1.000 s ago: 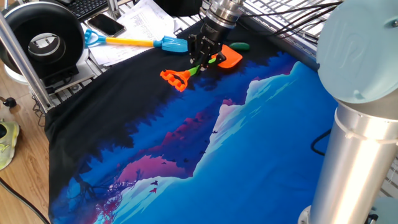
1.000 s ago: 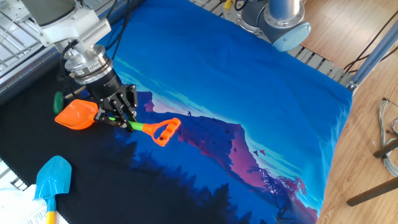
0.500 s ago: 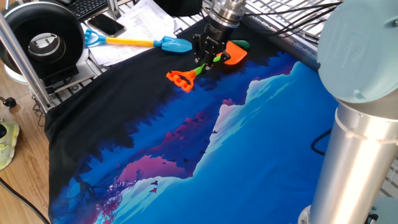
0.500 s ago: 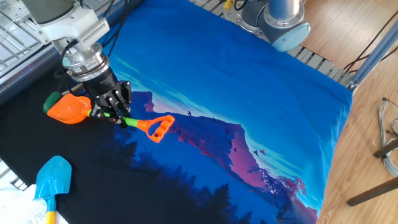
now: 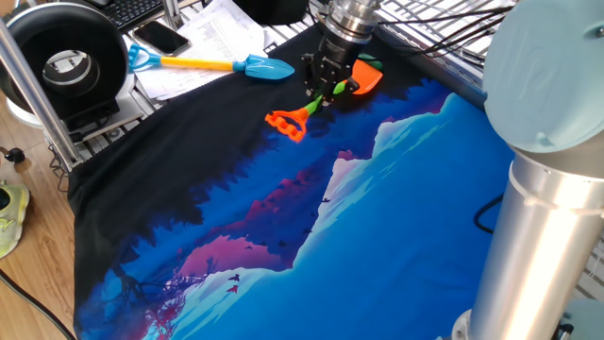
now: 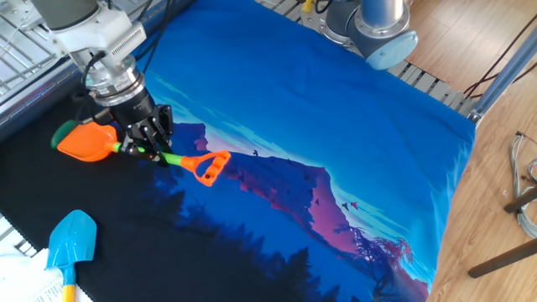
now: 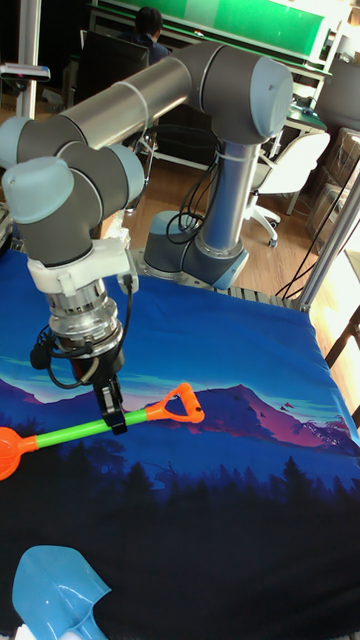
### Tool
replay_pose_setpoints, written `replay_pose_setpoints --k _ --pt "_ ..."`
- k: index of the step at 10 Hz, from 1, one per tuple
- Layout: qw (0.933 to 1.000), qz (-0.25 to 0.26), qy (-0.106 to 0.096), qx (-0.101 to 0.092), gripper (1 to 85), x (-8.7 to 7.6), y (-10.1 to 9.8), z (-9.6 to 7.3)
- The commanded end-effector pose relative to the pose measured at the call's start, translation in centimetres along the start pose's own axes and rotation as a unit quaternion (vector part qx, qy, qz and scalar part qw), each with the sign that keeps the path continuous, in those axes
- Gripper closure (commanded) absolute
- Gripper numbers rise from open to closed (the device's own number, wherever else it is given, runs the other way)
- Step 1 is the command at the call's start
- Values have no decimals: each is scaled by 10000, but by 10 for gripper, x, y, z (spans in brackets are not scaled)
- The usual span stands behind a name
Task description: Use a shovel to scoop up an object
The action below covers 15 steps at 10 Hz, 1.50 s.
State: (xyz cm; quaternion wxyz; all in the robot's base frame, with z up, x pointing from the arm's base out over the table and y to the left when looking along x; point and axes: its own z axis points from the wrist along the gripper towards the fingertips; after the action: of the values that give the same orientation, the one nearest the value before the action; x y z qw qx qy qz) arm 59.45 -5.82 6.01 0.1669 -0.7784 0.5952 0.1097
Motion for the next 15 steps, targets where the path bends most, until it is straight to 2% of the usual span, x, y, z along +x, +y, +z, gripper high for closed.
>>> replay_pose_setpoints --k 1,3,9,10,12,13,14,15 --pt "10000 -66 -36 30 843 10 8 -2" --pt "9998 -126 154 -33 843 22 15 -3" --pt "9995 -160 265 -90 843 40 28 -10" --pt "9996 -143 218 -60 843 38 26 -10" --pt "9960 -774 416 158 843 46 11 -13" --pt "9948 -861 451 289 843 47 5 -14" --pt "9941 -966 331 365 843 42 0 -11" --pt "9931 -1098 253 336 843 39 0 -6"
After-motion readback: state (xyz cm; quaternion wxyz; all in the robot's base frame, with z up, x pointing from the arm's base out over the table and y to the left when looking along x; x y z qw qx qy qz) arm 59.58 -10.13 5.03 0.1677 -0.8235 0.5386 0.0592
